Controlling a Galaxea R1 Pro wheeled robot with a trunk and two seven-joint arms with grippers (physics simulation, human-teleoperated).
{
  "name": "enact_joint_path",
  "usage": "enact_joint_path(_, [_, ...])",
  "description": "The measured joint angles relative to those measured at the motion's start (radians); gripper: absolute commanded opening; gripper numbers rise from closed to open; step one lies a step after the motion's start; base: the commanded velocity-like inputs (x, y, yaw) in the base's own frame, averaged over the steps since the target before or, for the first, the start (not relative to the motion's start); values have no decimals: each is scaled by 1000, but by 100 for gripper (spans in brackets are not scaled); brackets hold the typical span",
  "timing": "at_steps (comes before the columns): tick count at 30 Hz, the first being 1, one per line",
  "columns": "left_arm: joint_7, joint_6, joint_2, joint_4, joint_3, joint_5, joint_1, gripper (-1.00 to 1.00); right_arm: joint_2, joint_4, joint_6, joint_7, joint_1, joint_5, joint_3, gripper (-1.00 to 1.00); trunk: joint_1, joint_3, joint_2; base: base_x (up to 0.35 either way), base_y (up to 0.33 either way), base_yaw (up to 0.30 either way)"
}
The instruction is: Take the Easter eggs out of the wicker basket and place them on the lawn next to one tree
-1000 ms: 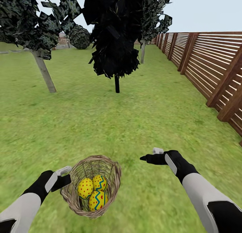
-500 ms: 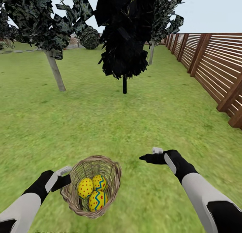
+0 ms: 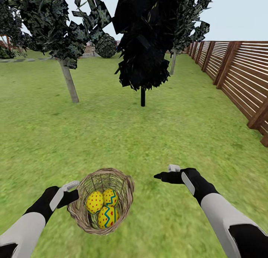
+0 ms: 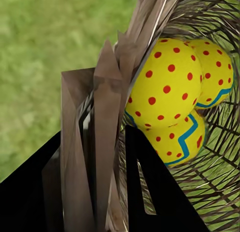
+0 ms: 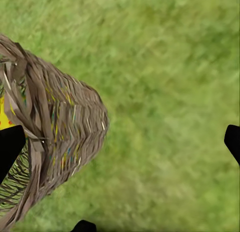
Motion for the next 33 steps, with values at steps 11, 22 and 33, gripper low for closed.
enact_joint_path(11, [0,0,-2,0,0,0,0,-100,1,76,-80,-28,9,1,0,100,0,17,0,0,0,70])
enact_joint_path(22, [-1,0,-2,1,0,0,0,-100,2,111,-97,-31,9,5,-1,100,0,35,0,0,0,51])
enact_joint_path(33, [-3,0,-2,0,1,-1,0,-100,2,111,-97,-31,9,5,-1,100,0,52,0,0,0,0])
